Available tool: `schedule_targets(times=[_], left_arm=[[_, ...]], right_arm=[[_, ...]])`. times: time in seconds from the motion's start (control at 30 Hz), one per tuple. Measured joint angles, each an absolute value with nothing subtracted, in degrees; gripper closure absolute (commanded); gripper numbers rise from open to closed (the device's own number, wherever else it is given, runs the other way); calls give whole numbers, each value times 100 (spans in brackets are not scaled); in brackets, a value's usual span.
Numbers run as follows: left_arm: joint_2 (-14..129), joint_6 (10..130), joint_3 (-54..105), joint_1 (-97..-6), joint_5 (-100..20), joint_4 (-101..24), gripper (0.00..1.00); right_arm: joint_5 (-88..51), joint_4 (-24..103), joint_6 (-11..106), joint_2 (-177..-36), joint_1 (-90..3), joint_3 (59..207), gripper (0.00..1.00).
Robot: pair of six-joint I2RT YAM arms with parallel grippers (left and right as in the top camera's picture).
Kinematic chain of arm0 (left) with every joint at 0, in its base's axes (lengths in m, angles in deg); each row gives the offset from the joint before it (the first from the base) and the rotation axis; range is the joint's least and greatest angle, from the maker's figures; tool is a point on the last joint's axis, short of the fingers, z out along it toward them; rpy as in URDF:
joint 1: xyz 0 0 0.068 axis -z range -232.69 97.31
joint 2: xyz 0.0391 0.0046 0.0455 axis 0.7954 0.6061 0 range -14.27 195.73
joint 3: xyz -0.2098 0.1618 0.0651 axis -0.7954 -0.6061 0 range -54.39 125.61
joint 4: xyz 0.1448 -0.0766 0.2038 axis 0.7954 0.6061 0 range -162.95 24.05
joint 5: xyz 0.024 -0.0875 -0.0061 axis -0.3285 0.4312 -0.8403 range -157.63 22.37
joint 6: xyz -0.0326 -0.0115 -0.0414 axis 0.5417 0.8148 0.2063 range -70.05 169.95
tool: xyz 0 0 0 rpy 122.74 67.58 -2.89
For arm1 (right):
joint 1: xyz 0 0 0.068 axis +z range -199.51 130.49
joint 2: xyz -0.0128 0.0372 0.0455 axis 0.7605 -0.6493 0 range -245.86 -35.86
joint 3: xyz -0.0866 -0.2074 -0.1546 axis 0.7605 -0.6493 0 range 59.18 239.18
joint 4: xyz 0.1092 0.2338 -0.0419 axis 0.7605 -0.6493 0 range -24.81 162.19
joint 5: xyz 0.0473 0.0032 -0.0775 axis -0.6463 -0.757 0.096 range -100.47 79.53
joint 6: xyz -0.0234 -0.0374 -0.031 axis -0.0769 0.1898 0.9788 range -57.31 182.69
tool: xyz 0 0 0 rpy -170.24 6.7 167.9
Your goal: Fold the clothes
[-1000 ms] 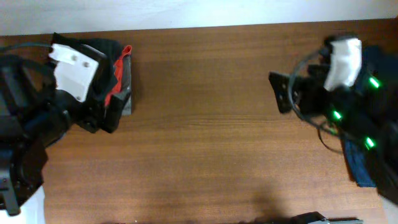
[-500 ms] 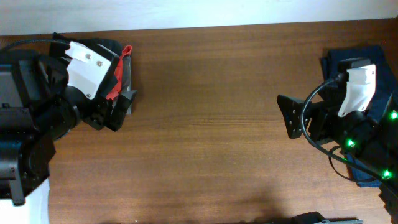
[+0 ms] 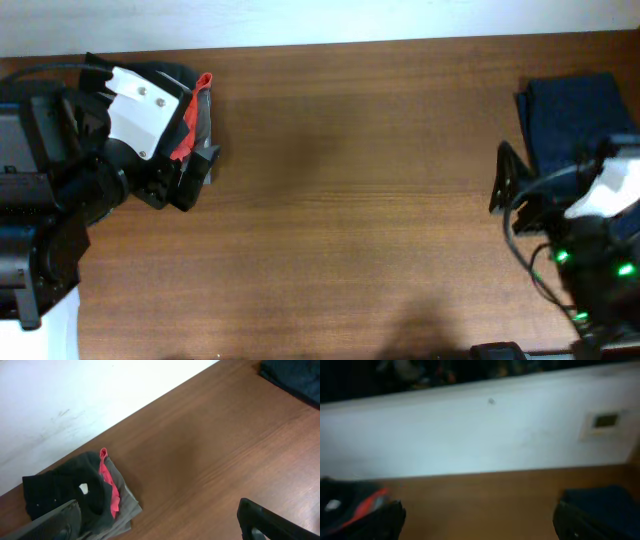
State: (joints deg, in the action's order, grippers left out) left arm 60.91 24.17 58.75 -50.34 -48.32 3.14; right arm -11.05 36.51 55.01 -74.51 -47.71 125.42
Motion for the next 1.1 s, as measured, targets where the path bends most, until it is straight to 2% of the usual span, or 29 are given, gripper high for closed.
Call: schedule_targets(times=[0.2, 0.43, 0.73, 1.1], left_arm=[[6091, 2417, 5875, -5034, -4841, 310, 1], [6096, 2415, 5875, -5034, -4843, 314, 1], [6096, 2402, 5875, -5034, -4843, 314, 1], [6096, 2402, 5875, -5034, -4843, 314, 1]], right_arm=[[-958, 4224, 5494, -6046, -5057, 9969, 1], [-919, 4989, 5494, -3867, -5062, 7702, 1], [-1074, 6525, 5494, -3707, -5062, 6234, 1], [-1079, 6713, 5497, -3725, -5062, 6030, 1]])
